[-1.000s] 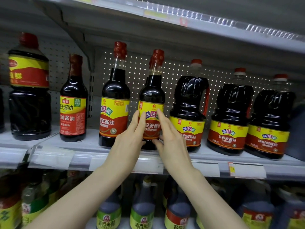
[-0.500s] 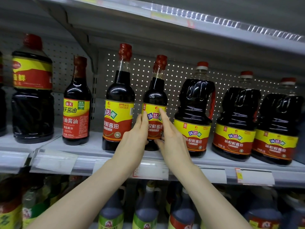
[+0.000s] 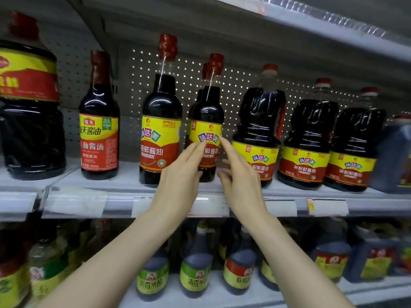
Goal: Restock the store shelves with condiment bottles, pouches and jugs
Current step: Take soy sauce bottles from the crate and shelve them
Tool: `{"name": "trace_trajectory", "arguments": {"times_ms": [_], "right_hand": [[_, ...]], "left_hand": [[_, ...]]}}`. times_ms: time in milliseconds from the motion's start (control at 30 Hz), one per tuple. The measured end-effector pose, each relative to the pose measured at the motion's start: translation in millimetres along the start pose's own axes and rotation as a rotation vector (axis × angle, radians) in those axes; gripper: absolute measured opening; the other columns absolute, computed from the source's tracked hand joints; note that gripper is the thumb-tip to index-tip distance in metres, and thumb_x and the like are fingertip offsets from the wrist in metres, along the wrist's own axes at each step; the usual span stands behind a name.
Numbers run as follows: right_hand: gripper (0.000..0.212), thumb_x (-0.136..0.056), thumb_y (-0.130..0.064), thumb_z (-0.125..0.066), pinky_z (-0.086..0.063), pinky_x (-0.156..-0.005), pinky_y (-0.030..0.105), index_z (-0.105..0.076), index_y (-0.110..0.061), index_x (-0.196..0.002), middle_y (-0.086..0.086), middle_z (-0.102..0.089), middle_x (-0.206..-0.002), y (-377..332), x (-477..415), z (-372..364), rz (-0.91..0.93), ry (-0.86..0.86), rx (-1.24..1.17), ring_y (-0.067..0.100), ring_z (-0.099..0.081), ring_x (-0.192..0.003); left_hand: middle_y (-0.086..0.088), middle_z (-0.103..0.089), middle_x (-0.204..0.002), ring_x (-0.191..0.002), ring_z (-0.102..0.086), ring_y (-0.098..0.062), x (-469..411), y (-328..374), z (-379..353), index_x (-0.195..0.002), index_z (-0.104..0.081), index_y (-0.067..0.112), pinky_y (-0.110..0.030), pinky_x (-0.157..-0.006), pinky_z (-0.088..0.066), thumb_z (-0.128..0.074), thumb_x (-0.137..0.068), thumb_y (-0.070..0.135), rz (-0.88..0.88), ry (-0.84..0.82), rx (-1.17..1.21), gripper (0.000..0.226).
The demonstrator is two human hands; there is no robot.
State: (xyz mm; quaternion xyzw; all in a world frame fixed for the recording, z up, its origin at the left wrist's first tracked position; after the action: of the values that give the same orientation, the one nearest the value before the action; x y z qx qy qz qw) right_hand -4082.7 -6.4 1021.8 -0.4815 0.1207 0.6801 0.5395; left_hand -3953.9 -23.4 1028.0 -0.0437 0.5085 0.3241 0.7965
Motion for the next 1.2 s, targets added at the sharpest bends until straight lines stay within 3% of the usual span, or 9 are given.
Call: {"name": "trace_trajectory", "arguments": {"times_ms": [67,200,367,533,667,900,1000,1133,1200], "right_hand": [[0.083,-0.093,0.003,-0.064,-0.050,-0.107,0.034,-0.028,-0.037,-0.156,-0.006,-0.046,-0.151,-0.8,13.0,7.5,0.010,0.049,0.001,0.007,-0.050,-0.130],[0.075,-0.093,0.005,-0.062,-0.052,-0.102,0.035,-0.035,-0.028,-0.155,-0.004,-0.049,-0.151,0.1,55.8,14.6,0.036,0.073,0.021,0.011,-0.055,-0.129],[0.063,-0.091,0.008,-0.064,-0.052,-0.102,0.045,-0.046,-0.011,-0.149,0.007,-0.056,-0.144,9.1,124.0,23.0,0.091,0.086,0.046,0.022,-0.059,-0.128],[0.062,-0.090,0.009,-0.064,-0.041,-0.108,0.021,-0.048,-0.011,-0.146,0.001,-0.054,-0.143,35.0,206.9,20.1,0.028,-0.017,0.035,0.018,-0.055,-0.128],[0.062,-0.090,0.008,-0.064,-0.047,-0.101,0.036,-0.048,-0.011,-0.147,0.006,-0.057,-0.144,68.1,301.7,3.8,-0.129,-0.185,-0.039,0.027,-0.061,-0.123],[0.062,-0.097,0.001,-0.059,-0.047,-0.108,0.041,-0.043,-0.024,-0.152,-0.006,-0.050,-0.149,98.2,441.0,-24.2,-0.407,-0.428,-0.153,0.013,-0.052,-0.133],[0.062,-0.095,0.001,-0.061,-0.048,-0.107,0.042,-0.045,-0.021,-0.150,0.000,-0.054,-0.146,103.8,494.6,-38.7,-0.474,-0.500,-0.155,0.019,-0.057,-0.128],[0.065,-0.089,0.010,-0.064,-0.039,-0.110,0.021,-0.049,-0.015,-0.147,-0.004,-0.054,-0.142,112.7,562.0,-62.8,-0.563,-0.560,-0.171,0.015,-0.056,-0.128],[0.066,-0.088,0.009,-0.066,-0.036,-0.110,0.015,-0.049,-0.015,-0.147,-0.010,-0.052,-0.140,118.5,595.0,-76.9,-0.595,-0.577,-0.169,0.012,-0.055,-0.129]], "left_hand": [[-0.008,-0.054,-0.143,-0.131,-0.053,-0.022,13.1,9.7,8.6,-0.143,-0.050,0.008,-0.026,-0.106,-0.041,-0.073,-0.082,-0.005,-0.077,0.081,0.060,0.066],[-0.005,-0.058,-0.136,-0.120,-0.059,-0.020,50.8,19.5,-0.2,-0.139,-0.055,0.011,-0.031,-0.099,-0.050,-0.068,-0.086,-0.003,-0.094,0.069,0.171,0.056],[-0.006,-0.062,-0.129,-0.119,-0.057,-0.017,111.1,29.2,-24.7,-0.134,-0.059,0.011,-0.020,-0.102,-0.040,-0.070,-0.084,-0.002,-0.034,0.030,0.186,0.052],[-0.004,-0.061,-0.128,-0.117,-0.057,-0.019,188.4,41.2,-61.1,-0.135,-0.057,0.012,-0.028,-0.095,-0.046,-0.070,-0.085,0.001,0.084,-0.066,0.181,0.052],[0.001,-0.059,-0.131,-0.113,-0.058,-0.016,279.5,54.2,-95.1,-0.137,-0.054,0.018,-0.030,-0.090,-0.050,-0.069,-0.088,0.005,0.247,-0.211,0.206,0.053],[0.002,-0.060,-0.127,-0.102,-0.057,-0.011,405.8,68.6,-130.7,-0.136,-0.055,0.020,-0.011,-0.085,-0.039,-0.073,-0.083,0.001,0.441,-0.386,0.165,0.059],[-0.001,-0.061,-0.129,-0.106,-0.057,-0.013,462.2,68.1,-148.4,-0.136,-0.056,0.016,-0.013,-0.088,-0.038,-0.073,-0.082,-0.002,0.523,-0.480,0.169,0.059],[-0.003,-0.060,-0.131,-0.114,-0.061,-0.024,536.3,57.1,-170.0,-0.136,-0.057,0.014,-0.036,-0.096,-0.049,-0.072,-0.081,-0.002,0.652,-0.595,0.172,0.059],[-0.004,-0.062,-0.129,-0.116,-0.060,-0.026,575.5,48.4,-179.3,-0.136,-0.057,0.013,-0.035,-0.097,-0.047,-0.073,-0.079,-0.002,0.705,-0.645,0.166,0.061]]}}
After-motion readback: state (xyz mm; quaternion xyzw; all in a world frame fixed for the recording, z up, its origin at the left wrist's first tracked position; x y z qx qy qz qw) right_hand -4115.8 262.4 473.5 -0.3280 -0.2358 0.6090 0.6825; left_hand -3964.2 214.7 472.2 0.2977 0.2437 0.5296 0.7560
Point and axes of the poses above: each hand's wrist, its own x-axis away from the middle knuckle, its own z-axis out of the back of the hand, y = z × x, the point moved 9 cm from there along -x, towards the middle knuckle
